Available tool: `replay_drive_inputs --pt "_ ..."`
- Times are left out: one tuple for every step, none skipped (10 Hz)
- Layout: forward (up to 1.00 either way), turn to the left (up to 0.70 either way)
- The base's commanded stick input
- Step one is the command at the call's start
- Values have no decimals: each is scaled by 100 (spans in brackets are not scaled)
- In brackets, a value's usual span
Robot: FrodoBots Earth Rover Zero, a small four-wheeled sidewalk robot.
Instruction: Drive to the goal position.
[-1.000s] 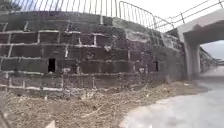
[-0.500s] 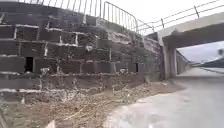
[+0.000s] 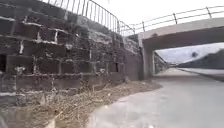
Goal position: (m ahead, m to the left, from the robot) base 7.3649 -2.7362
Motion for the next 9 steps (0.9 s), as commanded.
replay_drive_inputs --pt "0 -45" --pt "0 -45" --pt "0 -45" --pt "0 -45" --pt "0 -45" --pt "0 -45" --pt "0 -45" --pt "0 -45" --pt "0 -45"
